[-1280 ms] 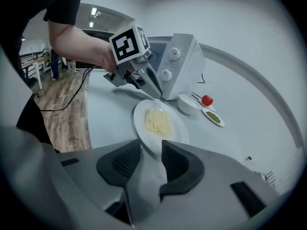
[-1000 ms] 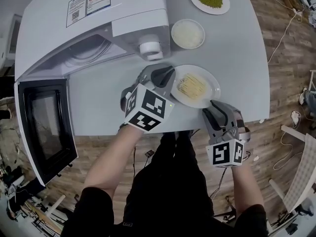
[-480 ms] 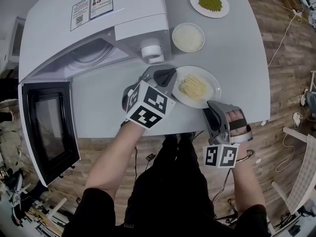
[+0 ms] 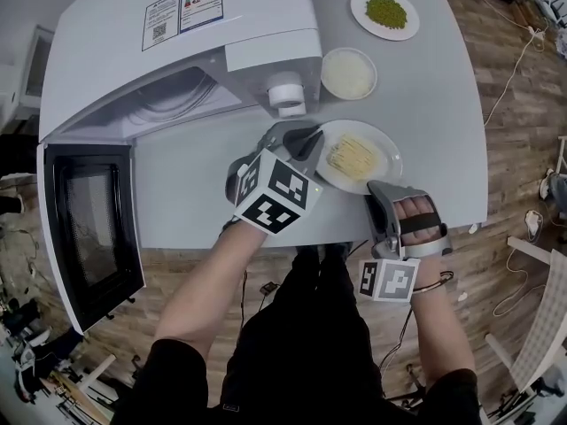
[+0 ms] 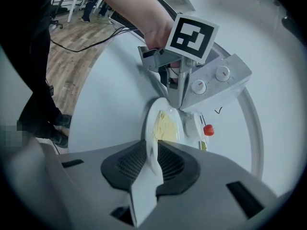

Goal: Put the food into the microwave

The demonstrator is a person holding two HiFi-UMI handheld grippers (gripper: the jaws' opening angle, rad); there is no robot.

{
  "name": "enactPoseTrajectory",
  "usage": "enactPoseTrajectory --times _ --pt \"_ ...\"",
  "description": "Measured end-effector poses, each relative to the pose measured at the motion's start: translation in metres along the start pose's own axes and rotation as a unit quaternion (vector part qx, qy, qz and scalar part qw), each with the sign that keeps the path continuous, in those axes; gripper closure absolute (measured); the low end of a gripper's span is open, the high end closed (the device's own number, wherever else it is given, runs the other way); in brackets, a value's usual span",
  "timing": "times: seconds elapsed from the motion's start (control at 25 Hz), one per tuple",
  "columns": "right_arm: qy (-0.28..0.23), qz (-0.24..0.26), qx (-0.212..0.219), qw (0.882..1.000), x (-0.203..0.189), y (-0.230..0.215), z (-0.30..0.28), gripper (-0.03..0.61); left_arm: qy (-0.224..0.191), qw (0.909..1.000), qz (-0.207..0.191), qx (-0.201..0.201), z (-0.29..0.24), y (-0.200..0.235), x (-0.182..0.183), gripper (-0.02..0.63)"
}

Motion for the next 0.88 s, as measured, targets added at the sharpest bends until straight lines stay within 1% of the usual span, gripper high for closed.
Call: enactPoseTrajectory --times 0.12,0.32,0.44,0.56,0.68,0.88 --pt "0.002 0.016 -0.006 1.0 0.001 0.003 -0.001 0.54 -0.002 1.0 0.001 0.003 0.001 0.0 -0.001 0.604" --pt "0.023 0.048 -0.034 0.998 0.004 0.008 -0.002 0.538 -0.006 0.9999 -0.005 0.009 0.006 -0.003 0.001 0.604" --pt "0.024 0.051 -0.057 0.997 0.003 0.011 0.005 0.543 -0.018 0.9996 -0.006 0.023 0.019 -0.006 0.006 0.604" --pt "0.022 0.058 -0.076 0.995 0.001 0.01 0.017 0.552 -0.026 0.9991 0.004 0.031 0.037 -0.013 0.009 0.604" --pt "0.022 0.064 -0.075 0.995 -0.002 0.009 0.02 0.554 -0.029 0.999 0.008 0.033 0.05 -0.017 0.011 0.604" --pt "0.025 0.077 -0.067 0.994 -0.005 0.017 0.013 0.546 -0.01 0.9994 -0.005 0.034 0.045 -0.014 0.004 0.604"
Point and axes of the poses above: the fingertips, and each gripper's own axes: z backward along the fingers, y to its left, x out of its top, the point moved 8 cm from there along z, backward along the fingers, and after that the axes turned 5 degrees about -z, right-handed, at the moved point
